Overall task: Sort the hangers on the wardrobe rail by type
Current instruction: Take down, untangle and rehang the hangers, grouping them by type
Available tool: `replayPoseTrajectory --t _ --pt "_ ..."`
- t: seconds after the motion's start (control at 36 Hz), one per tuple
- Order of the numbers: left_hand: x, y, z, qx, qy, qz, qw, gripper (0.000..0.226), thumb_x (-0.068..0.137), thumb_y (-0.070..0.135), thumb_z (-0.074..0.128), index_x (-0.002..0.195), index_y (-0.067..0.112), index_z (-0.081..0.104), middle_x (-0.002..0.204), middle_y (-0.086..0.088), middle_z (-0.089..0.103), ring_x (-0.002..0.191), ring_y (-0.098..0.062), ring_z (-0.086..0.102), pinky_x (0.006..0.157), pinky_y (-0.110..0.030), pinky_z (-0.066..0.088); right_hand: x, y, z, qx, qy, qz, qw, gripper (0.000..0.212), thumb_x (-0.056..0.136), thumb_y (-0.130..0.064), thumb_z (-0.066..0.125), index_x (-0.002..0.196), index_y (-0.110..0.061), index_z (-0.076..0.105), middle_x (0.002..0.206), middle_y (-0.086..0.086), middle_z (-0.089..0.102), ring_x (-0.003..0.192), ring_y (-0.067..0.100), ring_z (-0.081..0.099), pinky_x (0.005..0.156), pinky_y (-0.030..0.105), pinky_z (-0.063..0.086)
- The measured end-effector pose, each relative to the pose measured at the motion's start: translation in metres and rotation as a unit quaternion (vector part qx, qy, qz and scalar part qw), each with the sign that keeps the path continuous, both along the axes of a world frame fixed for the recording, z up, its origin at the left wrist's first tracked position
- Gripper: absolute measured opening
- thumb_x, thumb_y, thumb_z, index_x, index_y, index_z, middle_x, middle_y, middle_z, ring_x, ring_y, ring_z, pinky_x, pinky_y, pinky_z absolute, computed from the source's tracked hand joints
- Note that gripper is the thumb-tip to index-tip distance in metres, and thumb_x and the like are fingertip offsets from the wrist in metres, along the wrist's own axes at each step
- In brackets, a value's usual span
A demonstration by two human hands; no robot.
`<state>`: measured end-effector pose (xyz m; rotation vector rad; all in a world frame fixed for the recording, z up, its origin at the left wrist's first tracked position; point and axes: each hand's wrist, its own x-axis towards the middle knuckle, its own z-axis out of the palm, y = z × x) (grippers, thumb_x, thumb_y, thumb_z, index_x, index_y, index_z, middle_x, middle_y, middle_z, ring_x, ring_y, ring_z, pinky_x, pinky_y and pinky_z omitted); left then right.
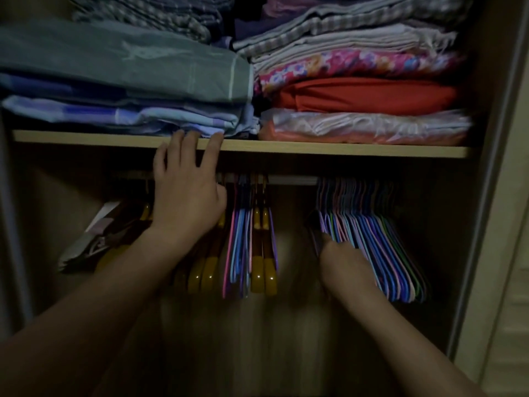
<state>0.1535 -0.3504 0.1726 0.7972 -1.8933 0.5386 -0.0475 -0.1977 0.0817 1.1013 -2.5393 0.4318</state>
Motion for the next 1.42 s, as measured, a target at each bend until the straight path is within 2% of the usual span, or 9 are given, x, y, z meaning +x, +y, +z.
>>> replayPoseTrajectory --t 0.11,0.19,0.31,0.56,0.64,0.83,0.97,1.11,1.42 --pt "0.001 0.0 -0.002 0.005 0.012 -0.015 1.0 0.081 0.085 0.03 0.058 0.157 0.022 0.02 0.155 -0.018 0.029 0.149 -0.035 0.018 0.121 -0.053 0.018 0.02 0.0 0.004 0.02 0.023 -0.038 0.999 0.05 0.097 -0.019 0.05 0.145 -0.018 0.037 0.151 0.018 0.029 0.134 0.038 0.039 0.099 0.045 0.045" --pt "0.0 0.0 -0.002 0.011 0.017 -0.02 1.0 0.081 0.086 0.031 0.057 0.157 0.023 0.019 0.157 -0.017 0.027 0.15 -0.033 0.016 0.121 -0.053 0.017 0.031 -0.01 0.002 -0.106 0.067 0.037 0.991 0.044 0.097 -0.026 0.052 0.14 -0.019 0.046 0.143 0.01 0.037 0.131 0.027 0.038 0.103 0.036 0.041" --pt "-0.001 0.0 -0.002 0.011 0.02 -0.02 1.0 0.081 0.085 0.031 0.056 0.157 0.023 0.02 0.157 -0.017 0.026 0.15 -0.034 0.015 0.121 -0.054 0.017 0.043 -0.035 0.003 -0.23 -0.111 0.164 0.953 0.033 0.102 -0.027 0.047 0.133 -0.02 0.055 0.126 -0.001 0.052 0.106 0.009 0.048 0.084 0.022 0.037" --pt "0.0 -0.002 -0.003 0.005 0.019 -0.013 1.0 0.08 0.086 0.029 0.055 0.157 0.023 0.019 0.157 -0.016 0.026 0.151 -0.033 0.015 0.121 -0.053 0.019 0.031 -0.073 -0.017 -0.228 -0.368 0.142 0.89 0.024 0.1 -0.033 0.054 0.121 -0.024 0.06 0.11 0.001 0.067 0.098 0.016 0.06 0.084 0.027 0.044" --pt "0.0 -0.002 -0.004 0.005 0.021 -0.016 1.0 0.079 0.086 0.029 0.054 0.157 0.023 0.019 0.158 -0.016 0.026 0.151 -0.032 0.015 0.121 -0.053 0.018 0.027 -0.079 -0.023 -0.24 -0.353 0.133 0.895 0.018 0.099 -0.026 0.056 0.112 -0.019 0.066 0.1 0.001 0.07 0.098 0.021 0.066 0.08 0.028 0.048" --pt "-0.003 -0.002 -0.005 0.009 0.032 -0.02 0.999 0.081 0.086 0.029 0.056 0.157 0.024 0.017 0.158 -0.015 0.025 0.152 -0.031 0.012 0.121 -0.054 0.017 0.025 -0.068 -0.031 -0.315 -0.164 0.131 0.926 0.046 0.099 -0.016 0.051 0.144 -0.019 0.044 0.126 0.003 0.062 0.105 0.017 0.059 0.081 0.026 0.046" --pt "-0.006 -0.007 -0.007 0.005 0.018 -0.011 1.0 0.09 0.083 0.033 0.058 0.159 0.023 0.011 0.161 -0.019 0.018 0.153 -0.034 0.006 0.123 -0.054 0.012 0.029 -0.063 -0.024 -0.376 -0.001 0.137 0.916 0.036 0.098 -0.011 0.048 0.134 -0.017 0.051 0.113 -0.002 0.055 0.096 0.004 0.04 0.078 0.023 0.036" --pt "-0.009 -0.008 -0.008 0.006 0.004 0.004 1.0 0.096 0.083 0.038 0.057 0.159 0.022 0.002 0.162 -0.02 0.012 0.153 -0.035 0.001 0.122 -0.055 0.011 0.028 -0.071 0.008 -0.396 0.102 0.106 0.906 0.027 0.095 -0.01 0.047 0.121 -0.012 0.056 0.103 0.003 0.05 0.092 0.013 0.041 0.072 0.027 0.036" --pt "-0.002 -0.013 -0.008 -0.005 -0.016 -0.002 1.0 0.097 0.083 0.035 0.06 0.159 0.023 0.001 0.163 -0.018 0.011 0.153 -0.034 0.002 0.123 -0.053 0.011 0.007 -0.091 0.02 -0.2 -0.063 0.04 0.977 0.035 0.094 -0.007 0.054 0.129 -0.01 0.047 0.12 0.014 0.052 0.097 0.029 0.057 0.067 0.033 0.038"
